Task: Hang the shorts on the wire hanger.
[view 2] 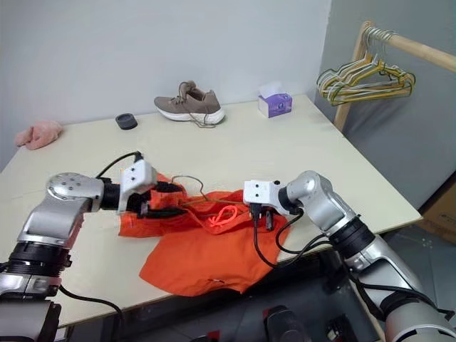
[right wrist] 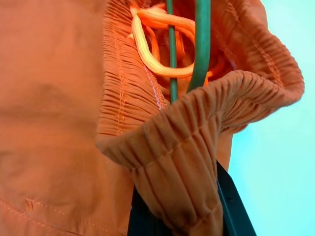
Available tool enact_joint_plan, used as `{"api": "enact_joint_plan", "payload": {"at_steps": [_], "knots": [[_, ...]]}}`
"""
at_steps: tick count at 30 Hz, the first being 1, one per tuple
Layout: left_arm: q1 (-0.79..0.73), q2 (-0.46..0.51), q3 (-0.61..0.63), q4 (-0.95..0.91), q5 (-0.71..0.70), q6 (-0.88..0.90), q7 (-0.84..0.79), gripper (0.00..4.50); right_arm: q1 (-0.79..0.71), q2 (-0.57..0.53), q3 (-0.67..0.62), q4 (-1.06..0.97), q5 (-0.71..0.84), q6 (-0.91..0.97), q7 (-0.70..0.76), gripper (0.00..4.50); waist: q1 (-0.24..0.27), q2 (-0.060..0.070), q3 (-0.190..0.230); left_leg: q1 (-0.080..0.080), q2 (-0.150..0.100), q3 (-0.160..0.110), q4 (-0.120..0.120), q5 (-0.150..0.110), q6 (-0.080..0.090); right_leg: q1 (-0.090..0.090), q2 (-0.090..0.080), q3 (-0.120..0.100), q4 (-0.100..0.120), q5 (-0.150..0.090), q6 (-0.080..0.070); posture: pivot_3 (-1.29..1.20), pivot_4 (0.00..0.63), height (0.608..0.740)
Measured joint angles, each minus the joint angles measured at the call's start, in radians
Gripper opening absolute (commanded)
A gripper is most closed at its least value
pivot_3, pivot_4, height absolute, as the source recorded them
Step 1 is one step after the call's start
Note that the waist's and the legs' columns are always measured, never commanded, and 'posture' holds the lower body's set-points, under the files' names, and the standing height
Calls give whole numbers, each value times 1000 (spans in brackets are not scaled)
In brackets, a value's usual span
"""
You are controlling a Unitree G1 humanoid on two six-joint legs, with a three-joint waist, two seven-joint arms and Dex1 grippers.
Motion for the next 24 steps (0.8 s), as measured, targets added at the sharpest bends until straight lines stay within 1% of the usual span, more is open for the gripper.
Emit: {"api": "enact_joint_plan", "payload": {"at_steps": [3, 5, 11, 13, 14, 16, 18, 20, 22, 24], "knots": [[-2, 91, 90, 29, -64, 76, -35, 3300, 17, -11, -54, -4, 38, 74, -2, 0, -1, 0, 0, 0, 0, 0, 0, 0, 0, 0, 0, 0, 0, 0, 0, -223, 8, 740], [-3, 124, 136, 47, -83, 80, -33, 3300, 23, -17, -79, -4, 59, 119, -9, 0, 2, 1, 0, 0, -1, 0, 0, 0, 0, 0, -1, 0, 0, 0, 0, -223, 8, 740], [-2, 136, 196, 176, -83, 69, 20, 3300, 37, -39, -157, -20, 116, 217, -41, 0, 9, 0, -1, 0, -1, 0, 1, 0, 0, 0, -1, 0, 0, 0, 1, -224, 12, 740], [18, 139, 236, 194, -100, 82, 34, 3300, 67, -75, -198, -41, 122, 229, -72, 0, 9, 1, -1, -1, -1, 0, 1, 0, 0, 0, -1, 0, -1, 0, 1, -229, 15, 740], [44, 138, 263, 174, -125, 106, 40, 3300, 89, -98, -230, -51, 127, 241, -92, 0, 10, 1, 0, -1, -1, 0, 0, 0, 0, 0, -2, 0, -2, 0, 1, -231, 18, 740], [80, 109, 287, 113, -166, 150, 57, 3300, 117, -120, -295, -60, 142, 292, -129, 0, 14, 1, 0, -2, -2, 1, 0, 0, 0, 0, -3, 0, -3, 0, 1, -237, 24, 740], [120, 36, 285, -14, -217, 196, 86, 3300, 148, -119, -385, -110, 182, 388, -175, 0, 22, 1, 0, -3, -2, 1, 1, 0, 0, 0, -3, 1, -3, 0, 1, -249, 30, 740], [146, -24, 260, -115, -248, 229, 114, 3300, 178, -127, -453, -171, 219, 467, -208, 0, 30, 1, 0, -3, -2, 1, 1, 0, 0, -1, -3, 1, -3, 1, 1, -281, 40, 740], [148, -90, 236, -210, -279, 258, 156, 3300, 239, -159, -536, -237, 247, 544, -243, 0, 40, 1, 0, -3, -2, 1, 2, 0, 0, 0, -3, 0, -3, 1, 1, -281, 40, 740], [145, -131, 222, -275, -304, 283, 196, 3300, 290, -182, -594, -272, 268, 604, -279, 0, 43, 1, 0, -3, -2, 2, 2, 0, 0, 0, -2, 1, -3, 1, 2, -305, 46, 740]]}}
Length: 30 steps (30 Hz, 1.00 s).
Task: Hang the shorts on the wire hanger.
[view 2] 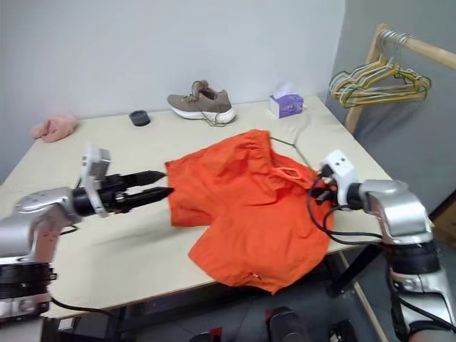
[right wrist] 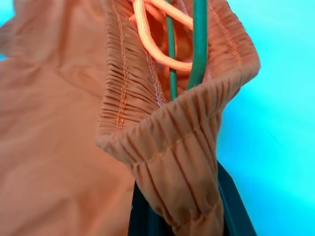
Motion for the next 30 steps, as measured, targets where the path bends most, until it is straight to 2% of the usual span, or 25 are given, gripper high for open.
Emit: {"api": "enact_joint_plan", "payload": {"at_steps": [1, 3, 6, 7, 10, 14, 18, 24, 30], "knots": [[-4, -13, -5, -20, -11, 14, 17, 3300, 21, -6, -25, -18, 8, 24, -16, 0, -4, 0, 0, 0, 0, 0, 0, 0, 0, 0, 0, 0, 0, 0, 0, -305, 46, 740], [-14, -33, -34, -51, -17, 24, 36, 3641, 65, -23, -75, -57, 31, 72, -41, 0, -11, 1, 0, 2, 0, 1, 0, 0, 0, 1, 0, 1, 0, 0, 0, -329, 52, 740], [-73, -136, -138, -64, 7, -7, 70, 4405, 146, -56, -198, -116, 43, 153, -96, 0, -12, 2, 1, 2, -1, 3, 1, 0, 0, 3, 0, 3, -1, -2, -3, -368, 62, 740], [-92, -172, -165, -64, 13, -14, 84, 4490, 168, -61, -245, -132, 43, 174, -117, 0, -10, 2, 1, 1, -1, 3, 2, 0, 0, 3, 0, 3, -2, -2, -3, -377, 63, 740], [-141, -248, -208, -83, 5, -26, 118, 4490, 224, -70, -392, -157, 31, 224, -199, 0, -29, 1, 1, 1, 0, 5, 2, 0, 0, 2, 0, 4, -2, -2, -3, -404, 68, 740], [-192, -309, -212, -137, -40, -6, 148, 4490, 248, -54, -500, -170, 18, 265, -294, 0, -80, 2, 2, 2, 0, 7, 1, 0, 0, 2, 1, 6, -2, -2, -4, -425, 73, 740], [-201, -338, -265, -182, -44, -16, 153, 4490, 244, -46, -541, -186, 15, 278, -368, 0, -134, 0, 3, 12, 0, 12, 1, -1, 0, 8, 1, 11, -3, -3, -4, -431, 78, 740], [-202, -376, -329, -194, -17, -81, 154, 4490, 210, -44, -590, -187, -6, 270, -470, 0, -196, -3, 6, 14, 0, 20, 1, -3, 4, 12, 0, 18, -8, -3, -4, -438, 85, 740], [-235, -487, -372, -194, 30, -182, 205, 4490, 223, -88, -569, -211, -44, 195, -535, 0, -215, -2, 8, 14, 1, 26, 0, -6, 10, 13, 0, 24, -19, -2, -1, -444, 88, 740]]}}
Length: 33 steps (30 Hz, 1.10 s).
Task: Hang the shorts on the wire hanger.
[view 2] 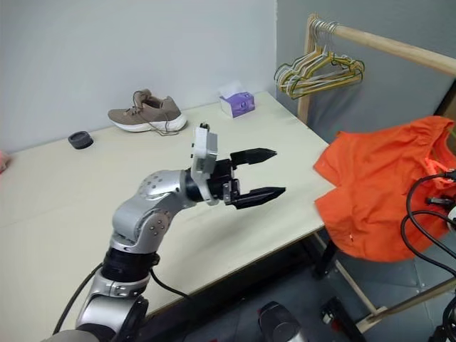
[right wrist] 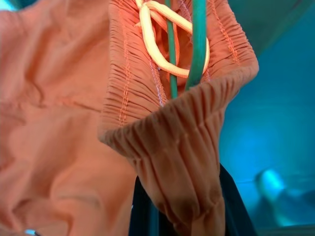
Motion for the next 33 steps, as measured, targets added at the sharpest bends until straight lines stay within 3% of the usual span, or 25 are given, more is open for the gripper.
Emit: {"api": "enact_joint_plan", "payload": {"at_steps": [10, 22, 33], "knots": [[9, -41, -1, -1, -24, -6, 12, 4490, -51, -27, 37, 111, -10, -125, -47, 0, -5, 0, 1, -1, -1, 3, -1, -7, 8, 0, 0, 3, -4, 1, 5, -428, 79, 740], [26, -58, -29, -19, -19, -26, 39, 4490, -265, -93, 65, 459, -12, -227, -95, 0, 15, 1, 2, -2, -1, 3, -1, -8, 8, 0, 0, 4, -6, 1, 6, -412, 73, 740], [18, -78, -31, -20, -20, -28, 45, 4490, -413, -42, -13, 477, 68, 33, -139, 0, 16, 2, 2, -2, -1, 4, 0, -8, 8, 0, 0, 5, -6, 1, 7, -416, 75, 740]]}}
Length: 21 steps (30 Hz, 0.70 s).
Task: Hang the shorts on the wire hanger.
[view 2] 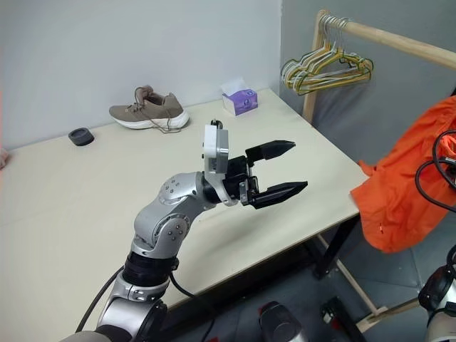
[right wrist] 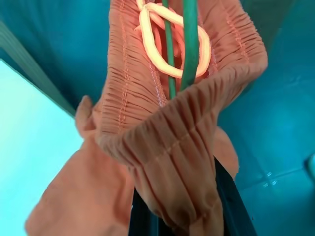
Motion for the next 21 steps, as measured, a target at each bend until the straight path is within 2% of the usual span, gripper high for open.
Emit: {"api": "enact_joint_plan", "payload": {"at_steps": [10, 11, 12, 21], "knots": [[-8, -13, -11, 0, 0, 0, 0, 4490, -36, 83, -58, -126, 19, 145, -42, 0, 0, 0, 0, -1, 0, 0, 0, -1, 0, 0, 0, 0, -2, 0, 1, -422, 77, 740], [-9, -16, -13, 0, 0, 0, 0, 4500, -39, 94, -66, -143, 19, 150, -46, 527, 1, 0, 0, -1, 0, -1, 0, -1, 0, 0, 0, 0, -2, 0, 1, -422, 77, 740], [-9, -19, -15, 0, 0, 0, 0, 4500, -39, 108, -72, -164, 19, 155, -50, 763, 0, 0, 0, -1, 0, -1, -1, -1, 0, 0, 0, 0, -2, 0, 1, -425, 76, 740], [-9, -34, -19, 1, 0, -1, 0, 4500, -34, 159, -109, -339, 15, 166, -70, 3851, 0, 3, 0, -2, 0, 0, -3, -2, 1, 0, 0, 0, -8, 1, 2, -432, 78, 740]]}}
